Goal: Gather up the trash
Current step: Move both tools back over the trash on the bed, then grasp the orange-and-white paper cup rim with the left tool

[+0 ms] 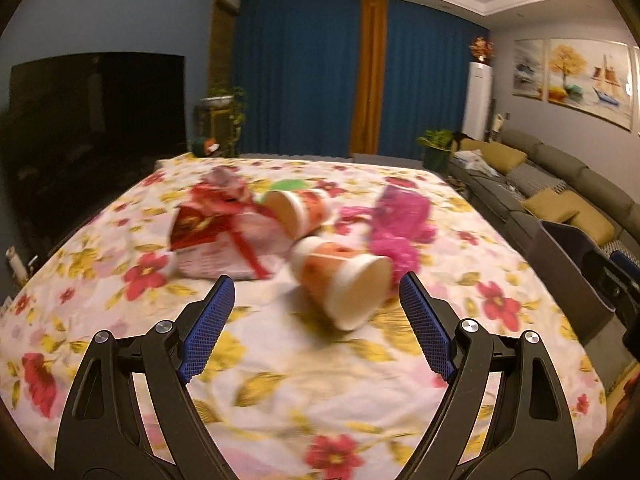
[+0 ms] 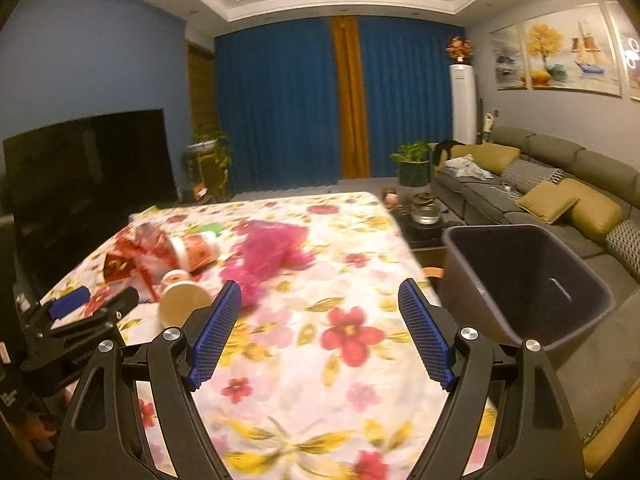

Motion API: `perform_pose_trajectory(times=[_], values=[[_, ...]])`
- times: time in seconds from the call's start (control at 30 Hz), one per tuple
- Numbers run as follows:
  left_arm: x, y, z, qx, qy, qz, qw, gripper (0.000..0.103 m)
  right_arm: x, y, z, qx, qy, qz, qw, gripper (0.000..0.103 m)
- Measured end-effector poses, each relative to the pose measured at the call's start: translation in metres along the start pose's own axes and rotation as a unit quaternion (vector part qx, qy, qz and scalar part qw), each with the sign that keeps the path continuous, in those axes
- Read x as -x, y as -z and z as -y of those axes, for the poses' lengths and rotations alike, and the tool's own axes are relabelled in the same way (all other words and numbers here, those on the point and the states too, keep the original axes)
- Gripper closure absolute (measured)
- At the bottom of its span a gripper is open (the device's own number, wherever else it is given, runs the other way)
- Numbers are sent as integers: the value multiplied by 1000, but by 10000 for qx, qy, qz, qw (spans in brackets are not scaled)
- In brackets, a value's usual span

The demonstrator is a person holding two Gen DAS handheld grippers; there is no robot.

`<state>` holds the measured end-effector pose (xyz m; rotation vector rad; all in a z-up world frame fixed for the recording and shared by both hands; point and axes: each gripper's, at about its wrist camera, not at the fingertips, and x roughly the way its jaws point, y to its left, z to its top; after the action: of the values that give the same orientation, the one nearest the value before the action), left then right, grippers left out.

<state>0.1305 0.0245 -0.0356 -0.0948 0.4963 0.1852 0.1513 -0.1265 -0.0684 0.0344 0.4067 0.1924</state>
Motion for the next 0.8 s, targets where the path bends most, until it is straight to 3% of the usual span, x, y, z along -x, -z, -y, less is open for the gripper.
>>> perform_pose_trajectory(times=[0.2, 0.53, 0.7, 0.8], values=[[-4, 3, -17, 83, 27, -82, 9999, 20, -20, 3, -36, 247, -198, -132, 9994, 24], [-44, 6, 2, -134, 111, -467, 9988, 20, -34, -3, -35, 113, -172, -157, 9997, 24], [-65, 6, 8, -114, 169, -782, 9967, 32, -37, -6, -30, 76, -162, -146, 9997, 24], [-76, 7, 6, -38, 238, -1028, 9944, 47, -39, -8, -29, 70, -168, -140, 9997, 24]])
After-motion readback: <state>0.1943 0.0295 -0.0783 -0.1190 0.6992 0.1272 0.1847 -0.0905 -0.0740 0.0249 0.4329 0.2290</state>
